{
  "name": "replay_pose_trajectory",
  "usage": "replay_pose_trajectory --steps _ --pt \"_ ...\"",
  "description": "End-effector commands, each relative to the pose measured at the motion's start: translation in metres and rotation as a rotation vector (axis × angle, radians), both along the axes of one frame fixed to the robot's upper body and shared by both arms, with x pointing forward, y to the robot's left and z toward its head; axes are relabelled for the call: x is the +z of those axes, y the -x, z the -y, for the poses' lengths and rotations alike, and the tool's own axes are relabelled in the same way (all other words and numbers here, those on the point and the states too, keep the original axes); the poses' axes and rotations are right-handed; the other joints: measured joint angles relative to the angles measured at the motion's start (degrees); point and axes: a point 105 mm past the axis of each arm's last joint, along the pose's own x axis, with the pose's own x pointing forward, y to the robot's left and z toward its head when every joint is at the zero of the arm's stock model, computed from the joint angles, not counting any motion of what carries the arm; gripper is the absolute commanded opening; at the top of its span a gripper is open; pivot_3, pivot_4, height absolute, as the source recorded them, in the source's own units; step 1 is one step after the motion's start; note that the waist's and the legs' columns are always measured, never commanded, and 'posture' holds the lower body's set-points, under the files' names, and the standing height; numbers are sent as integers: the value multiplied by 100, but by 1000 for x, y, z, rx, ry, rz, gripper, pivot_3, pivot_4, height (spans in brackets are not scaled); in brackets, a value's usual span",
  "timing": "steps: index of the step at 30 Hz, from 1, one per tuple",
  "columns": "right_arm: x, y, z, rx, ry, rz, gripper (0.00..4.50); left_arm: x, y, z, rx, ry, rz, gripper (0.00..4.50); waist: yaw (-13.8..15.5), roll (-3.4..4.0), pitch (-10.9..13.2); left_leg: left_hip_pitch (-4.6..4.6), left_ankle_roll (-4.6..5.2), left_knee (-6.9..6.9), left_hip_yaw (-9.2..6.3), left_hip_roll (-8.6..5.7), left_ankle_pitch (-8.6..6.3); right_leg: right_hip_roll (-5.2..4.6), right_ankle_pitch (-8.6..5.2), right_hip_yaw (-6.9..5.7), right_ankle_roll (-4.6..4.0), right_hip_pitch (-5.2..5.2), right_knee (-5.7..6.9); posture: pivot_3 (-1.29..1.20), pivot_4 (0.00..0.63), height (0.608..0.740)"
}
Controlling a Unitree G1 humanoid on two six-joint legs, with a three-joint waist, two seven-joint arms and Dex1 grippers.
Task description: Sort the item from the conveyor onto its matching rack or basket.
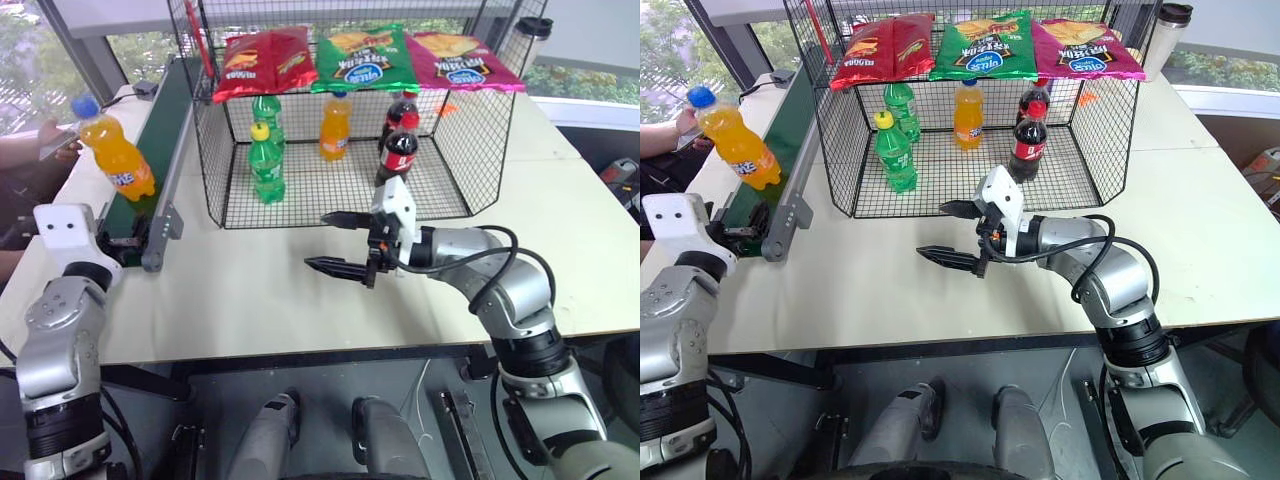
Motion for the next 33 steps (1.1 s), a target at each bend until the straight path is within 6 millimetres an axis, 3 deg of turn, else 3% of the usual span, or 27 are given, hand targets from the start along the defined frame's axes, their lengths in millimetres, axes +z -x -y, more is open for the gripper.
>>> replay_pose_trajectory --steps 1,10,14,18,23,28,33 --pt "15 6 1 13 -15 58 4478 17 -3 -1 5 -30 66 4500 -1 0 0 0 0 0 0 0 0 0 0 0 0 0 0 0 150 739" --pt "14 5 4 -2 -4 49 4478 13 -7 -3 0 -89 35 4500 -2 0 0 0 0 0 0 0 0 0 0 0 0 0 0 0 150 739" --pt "13 4 4 -13 -4 49 4500 17 -6 3 -60 -63 72 3177 11 0 0 0 0 0 0 -1 0 -1 0 0 0 0 -1 0 150 739" --pt "13 3 5 -17 -3 50 4500 37 -7 16 -179 14 129 3026 12 -1 0 -2 0 1 -1 -1 0 -1 0 -1 1 1 -1 0 150 739" --pt "17 4 5 -19 -8 56 4500 63 -12 43 -354 64 147 3026 -2 -6 3 -5 0 1 -4 -1 0 0 0 -5 1 -2 -1 0 150 739" --pt "22 3 7 -29 -13 71 4500 75 -15 95 -617 53 115 3026 -1 -6 3 -6 1 1 -3 -4 1 -1 0 -5 2 -1 -2 0 150 739" --pt "30 0 7 -45 -33 77 4500 59 -10 140 -855 -3 19 3026 -28 -5 3 -5 1 0 -2 -3 1 1 0 -3 2 -2 0 0 150 739"
